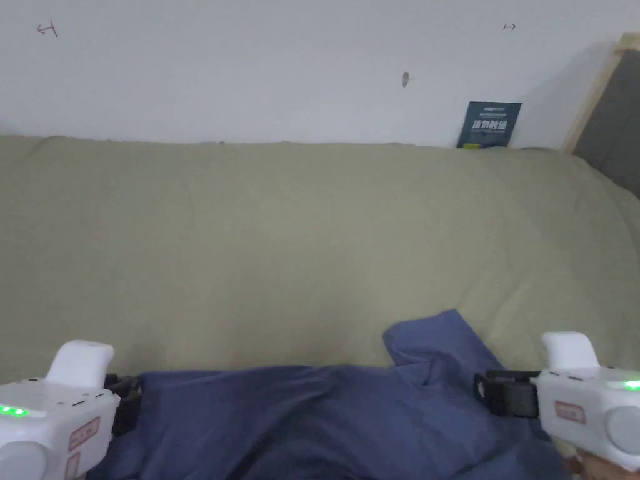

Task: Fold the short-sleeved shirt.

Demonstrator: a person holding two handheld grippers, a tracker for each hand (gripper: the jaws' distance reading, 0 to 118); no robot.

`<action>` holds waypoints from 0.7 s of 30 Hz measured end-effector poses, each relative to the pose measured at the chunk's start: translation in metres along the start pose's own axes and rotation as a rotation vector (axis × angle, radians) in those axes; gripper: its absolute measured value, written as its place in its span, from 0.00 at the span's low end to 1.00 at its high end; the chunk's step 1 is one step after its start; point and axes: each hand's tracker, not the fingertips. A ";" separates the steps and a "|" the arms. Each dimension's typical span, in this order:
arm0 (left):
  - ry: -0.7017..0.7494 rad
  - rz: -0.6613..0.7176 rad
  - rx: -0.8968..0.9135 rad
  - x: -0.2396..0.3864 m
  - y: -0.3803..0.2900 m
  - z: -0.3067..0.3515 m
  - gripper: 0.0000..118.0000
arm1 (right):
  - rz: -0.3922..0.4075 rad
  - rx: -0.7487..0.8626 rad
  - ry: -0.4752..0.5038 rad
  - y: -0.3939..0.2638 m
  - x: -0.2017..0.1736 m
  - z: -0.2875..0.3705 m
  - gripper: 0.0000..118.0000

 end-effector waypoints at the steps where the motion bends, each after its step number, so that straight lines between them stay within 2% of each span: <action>1: -0.005 0.000 0.006 0.001 0.000 0.004 0.05 | -0.007 -0.098 -0.055 -0.002 0.009 -0.018 0.98; 4: -0.012 0.003 0.000 0.004 0.001 0.006 0.05 | 0.018 -0.178 -0.108 -0.001 0.014 -0.065 0.98; 6: -0.013 0.006 -0.002 0.005 0.002 0.006 0.05 | 0.036 -0.216 -0.134 0.022 0.016 -0.085 0.99; 8: -0.016 0.018 -0.004 0.005 0.003 0.005 0.05 | 0.048 -0.247 -0.135 0.020 0.015 -0.101 0.98; 10: -0.016 0.018 -0.007 0.006 0.005 0.002 0.05 | 0.036 -0.323 -0.118 0.016 0.013 -0.109 0.86; 11: -0.014 0.017 -0.007 0.007 0.005 0.002 0.05 | 0.000 -0.274 -0.080 0.016 0.012 -0.101 0.79; 13: -0.012 0.015 -0.010 0.008 0.006 0.001 0.05 | 0.055 -0.231 -0.089 0.018 0.001 -0.088 0.38; 14: -0.012 0.015 -0.010 0.008 0.006 -0.001 0.05 | 0.098 -0.217 -0.058 0.016 -0.005 -0.082 0.06; 16: -0.015 0.016 -0.018 0.008 0.006 -0.006 0.05 | 0.169 -0.204 -0.089 0.015 -0.016 -0.076 0.02; 18: -0.015 0.016 -0.026 0.008 0.007 -0.011 0.05 | 0.167 -0.238 -0.019 0.020 -0.026 -0.074 0.02; 20: -0.016 0.042 -0.041 0.004 0.007 -0.014 0.05 | 0.202 -0.197 -0.063 0.024 -0.033 -0.062 0.02; 21: -0.009 0.053 -0.042 0.002 0.006 -0.013 0.05 | 0.183 -0.154 -0.034 0.025 -0.021 -0.054 0.02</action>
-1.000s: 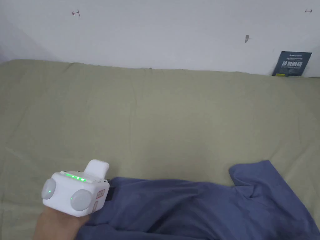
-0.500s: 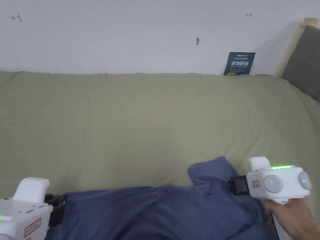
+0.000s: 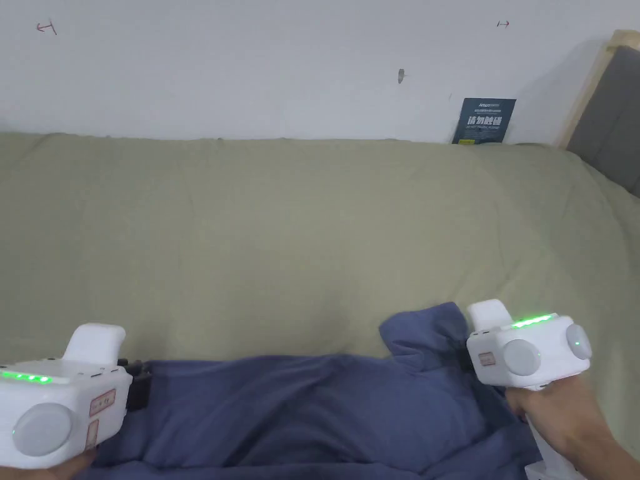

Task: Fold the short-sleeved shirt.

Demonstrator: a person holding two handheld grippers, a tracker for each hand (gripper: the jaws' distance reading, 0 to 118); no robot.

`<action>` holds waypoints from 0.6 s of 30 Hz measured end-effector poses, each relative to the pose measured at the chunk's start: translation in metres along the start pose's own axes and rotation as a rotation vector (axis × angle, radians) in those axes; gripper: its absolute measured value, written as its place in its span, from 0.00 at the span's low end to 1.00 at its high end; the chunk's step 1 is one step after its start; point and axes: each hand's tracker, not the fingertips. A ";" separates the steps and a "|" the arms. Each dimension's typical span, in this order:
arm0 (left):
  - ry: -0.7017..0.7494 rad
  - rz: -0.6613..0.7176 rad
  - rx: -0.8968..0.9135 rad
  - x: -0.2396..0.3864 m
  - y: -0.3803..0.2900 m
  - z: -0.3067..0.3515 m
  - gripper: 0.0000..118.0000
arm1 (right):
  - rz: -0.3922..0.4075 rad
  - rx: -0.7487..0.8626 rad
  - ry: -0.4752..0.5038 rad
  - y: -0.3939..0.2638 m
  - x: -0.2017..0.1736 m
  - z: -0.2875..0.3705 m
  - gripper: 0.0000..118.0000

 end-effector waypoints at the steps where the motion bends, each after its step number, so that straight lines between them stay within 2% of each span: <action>1: 0.012 -0.002 0.007 -0.002 -0.001 0.004 0.05 | -0.018 0.025 0.028 0.001 0.003 0.011 0.02; 8: 0.023 0.044 0.112 -0.012 -0.017 0.074 0.05 | 0.027 0.298 0.054 -0.029 0.011 0.126 0.02; 10: 0.030 0.045 0.147 -0.012 -0.030 0.101 0.05 | 0.017 0.354 0.092 -0.047 0.012 0.158 0.02; 13: 0.019 0.053 0.178 -0.006 -0.058 0.147 0.05 | 0.023 0.393 0.101 -0.090 0.005 0.203 0.02; 18: 0.036 -0.008 0.063 0.001 -0.120 0.175 0.05 | -0.016 0.363 0.095 -0.173 -0.006 0.230 0.02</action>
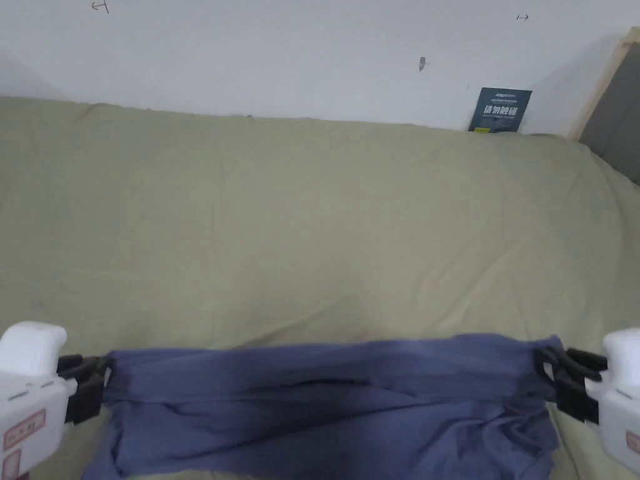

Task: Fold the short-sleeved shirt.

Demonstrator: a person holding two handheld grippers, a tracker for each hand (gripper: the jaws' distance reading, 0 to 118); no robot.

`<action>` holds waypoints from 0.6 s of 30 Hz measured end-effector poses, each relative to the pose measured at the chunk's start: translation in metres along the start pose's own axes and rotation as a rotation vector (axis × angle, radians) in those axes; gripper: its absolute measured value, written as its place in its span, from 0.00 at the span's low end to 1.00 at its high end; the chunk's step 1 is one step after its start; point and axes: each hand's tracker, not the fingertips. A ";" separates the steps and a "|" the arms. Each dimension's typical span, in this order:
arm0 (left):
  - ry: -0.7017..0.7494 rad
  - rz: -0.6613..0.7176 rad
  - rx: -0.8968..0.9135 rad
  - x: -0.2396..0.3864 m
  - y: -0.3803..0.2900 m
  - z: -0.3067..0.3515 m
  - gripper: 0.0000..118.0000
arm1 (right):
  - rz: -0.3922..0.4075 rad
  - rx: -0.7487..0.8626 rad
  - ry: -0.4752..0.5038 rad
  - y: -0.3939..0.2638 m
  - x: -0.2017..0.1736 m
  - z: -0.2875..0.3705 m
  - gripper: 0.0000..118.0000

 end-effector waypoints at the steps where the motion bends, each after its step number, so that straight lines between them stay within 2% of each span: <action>1: 0.002 -0.023 -0.030 0.000 -0.013 -0.003 0.05 | -0.023 -0.028 -0.012 -0.017 0.000 0.005 0.02; 4: -0.002 -0.016 -0.123 0.002 -0.045 -0.015 0.05 | -0.092 -0.119 0.001 -0.063 -0.006 0.004 0.02; 6: 0.044 -0.040 -0.135 -0.004 -0.060 -0.036 0.05 | -0.079 -0.167 -0.019 -0.083 -0.014 -0.005 0.02; 12: 0.068 -0.027 -0.134 -0.004 -0.069 -0.059 0.05 | -0.120 -0.178 -0.037 -0.097 -0.021 -0.017 0.02; 13: 0.066 -0.026 -0.123 0.000 -0.067 -0.054 0.06 | -0.130 -0.172 -0.032 -0.096 -0.020 -0.016 0.02; 14: 0.046 -0.002 -0.093 -0.002 -0.065 -0.050 0.17 | -0.139 -0.167 -0.027 -0.094 -0.018 -0.014 0.02; 15: 0.054 0.034 -0.076 -0.004 -0.063 -0.045 0.58 | -0.140 -0.165 -0.038 -0.091 -0.019 -0.012 0.16; 16: 0.051 0.070 -0.064 -0.007 -0.061 -0.037 0.90 | -0.140 -0.151 -0.063 -0.086 -0.021 -0.006 0.43; 17: 0.048 0.076 -0.009 -0.005 -0.061 -0.021 1.00 | -0.141 -0.141 -0.071 -0.081 -0.023 0.001 0.75; 18: 0.046 0.066 0.118 -0.004 -0.060 -0.001 1.00 | -0.162 -0.110 -0.031 -0.077 -0.026 0.013 1.00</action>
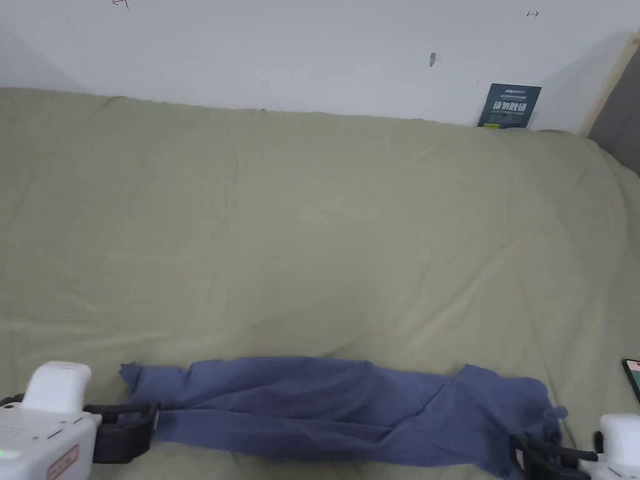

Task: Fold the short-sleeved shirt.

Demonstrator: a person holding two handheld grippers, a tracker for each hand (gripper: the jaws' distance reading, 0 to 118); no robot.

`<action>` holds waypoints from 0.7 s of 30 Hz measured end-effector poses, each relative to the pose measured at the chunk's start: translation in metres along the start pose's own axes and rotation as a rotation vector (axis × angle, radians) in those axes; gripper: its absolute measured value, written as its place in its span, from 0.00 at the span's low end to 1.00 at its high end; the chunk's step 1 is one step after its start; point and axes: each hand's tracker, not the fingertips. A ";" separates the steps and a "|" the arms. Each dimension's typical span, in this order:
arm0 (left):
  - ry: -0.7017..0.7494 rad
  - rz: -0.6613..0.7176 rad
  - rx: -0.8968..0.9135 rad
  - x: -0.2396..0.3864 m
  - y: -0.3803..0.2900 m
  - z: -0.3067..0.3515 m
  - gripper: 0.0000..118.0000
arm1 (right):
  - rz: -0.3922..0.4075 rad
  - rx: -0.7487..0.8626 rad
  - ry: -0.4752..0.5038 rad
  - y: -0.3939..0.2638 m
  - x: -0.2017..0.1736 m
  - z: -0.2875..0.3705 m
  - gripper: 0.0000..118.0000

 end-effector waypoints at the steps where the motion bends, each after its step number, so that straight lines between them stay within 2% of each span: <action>1: 0.023 -0.008 0.043 0.001 0.004 0.018 1.00 | -0.007 0.089 0.047 0.003 -0.008 0.018 1.00; 5: 0.020 0.050 0.174 0.006 -0.001 0.087 1.00 | -0.019 0.234 0.052 0.010 -0.048 0.078 1.00; 7: 0.095 0.030 0.329 0.012 -0.010 0.119 0.98 | -0.024 0.327 0.057 0.008 -0.069 0.101 1.00; 8: 0.138 0.000 0.376 0.015 -0.013 0.132 0.96 | -0.029 0.363 0.062 0.010 -0.082 0.108 0.95; 9: 0.180 -0.020 0.379 0.017 -0.016 0.140 0.87 | -0.037 0.400 0.067 0.009 -0.090 0.116 0.72; 10: 0.218 -0.032 0.379 0.018 -0.016 0.146 0.66 | -0.045 0.429 0.062 0.009 -0.098 0.123 0.43; 11: 0.198 -0.011 0.356 0.018 -0.019 0.148 0.31 | -0.049 0.437 0.033 0.009 -0.106 0.125 0.13; 12: 0.189 0.000 0.352 0.017 -0.019 0.152 0.02 | -0.047 0.449 0.009 0.009 -0.111 0.125 0.01; 13: 0.181 0.030 0.331 0.014 -0.018 0.150 0.03 | -0.049 0.472 -0.008 0.008 -0.116 0.126 0.00; 15: 0.089 0.079 0.304 0.002 -0.017 0.144 0.03 | -0.061 0.473 0.052 0.009 -0.119 0.128 0.00; 17: 0.052 0.137 0.225 -0.008 -0.013 0.134 0.03 | -0.073 0.461 0.045 0.013 -0.126 0.128 0.00; 21: -0.212 0.361 0.085 -0.064 -0.015 0.085 0.03 | -0.081 0.451 0.048 0.011 -0.126 0.129 0.00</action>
